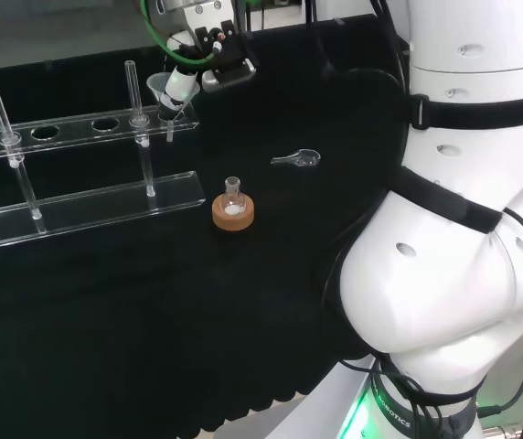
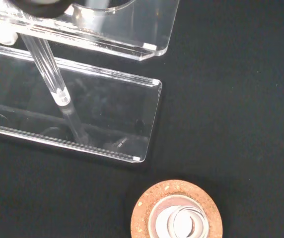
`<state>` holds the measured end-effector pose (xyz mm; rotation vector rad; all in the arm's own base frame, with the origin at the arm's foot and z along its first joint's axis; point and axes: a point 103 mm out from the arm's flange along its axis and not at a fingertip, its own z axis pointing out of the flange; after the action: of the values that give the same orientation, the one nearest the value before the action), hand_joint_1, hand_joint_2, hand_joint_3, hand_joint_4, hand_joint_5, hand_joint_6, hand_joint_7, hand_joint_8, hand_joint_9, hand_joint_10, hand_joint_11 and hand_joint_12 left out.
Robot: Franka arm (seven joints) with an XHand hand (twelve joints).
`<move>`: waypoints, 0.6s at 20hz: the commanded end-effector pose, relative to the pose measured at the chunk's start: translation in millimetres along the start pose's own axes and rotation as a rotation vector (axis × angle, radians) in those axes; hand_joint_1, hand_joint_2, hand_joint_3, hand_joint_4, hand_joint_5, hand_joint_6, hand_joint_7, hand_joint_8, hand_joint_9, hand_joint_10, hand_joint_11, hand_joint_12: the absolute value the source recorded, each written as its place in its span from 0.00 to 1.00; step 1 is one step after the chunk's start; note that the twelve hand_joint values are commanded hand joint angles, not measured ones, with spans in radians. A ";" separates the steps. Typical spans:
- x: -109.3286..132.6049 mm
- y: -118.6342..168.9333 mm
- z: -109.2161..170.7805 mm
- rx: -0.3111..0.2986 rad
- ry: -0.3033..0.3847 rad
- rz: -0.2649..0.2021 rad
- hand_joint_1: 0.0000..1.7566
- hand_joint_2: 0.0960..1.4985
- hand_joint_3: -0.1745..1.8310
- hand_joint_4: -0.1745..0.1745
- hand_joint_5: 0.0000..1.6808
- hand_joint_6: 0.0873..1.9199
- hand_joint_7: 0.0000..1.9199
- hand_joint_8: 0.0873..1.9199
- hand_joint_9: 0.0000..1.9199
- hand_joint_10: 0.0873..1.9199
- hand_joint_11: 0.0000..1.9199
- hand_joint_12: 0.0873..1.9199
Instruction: Put the funnel back on the funnel stand.
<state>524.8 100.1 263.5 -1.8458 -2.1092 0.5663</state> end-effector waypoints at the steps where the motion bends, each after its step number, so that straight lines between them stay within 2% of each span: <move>1: -1.2 -15.1 -4.4 -0.004 0.006 0.000 0.30 0.46 0.24 0.36 0.08 0.00 0.00 0.11 0.06 0.35 0.10 0.73; 3: 0.3 -23.6 -7.1 -0.001 0.004 0.002 0.28 0.44 0.23 0.40 0.03 0.00 0.00 0.00 0.02 0.35 0.06 0.74; 8: -1.4 -62.0 -23.2 -0.082 0.007 0.013 0.25 0.44 0.20 0.42 0.00 0.00 0.00 0.00 0.00 0.33 0.03 0.76; 12: -15.2 -109.6 -36.0 -0.158 0.022 0.058 0.24 0.45 0.19 0.39 0.03 0.00 0.03 0.00 0.01 0.38 0.04 0.77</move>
<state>492.2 95.2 304.5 -1.8868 -2.1362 0.5135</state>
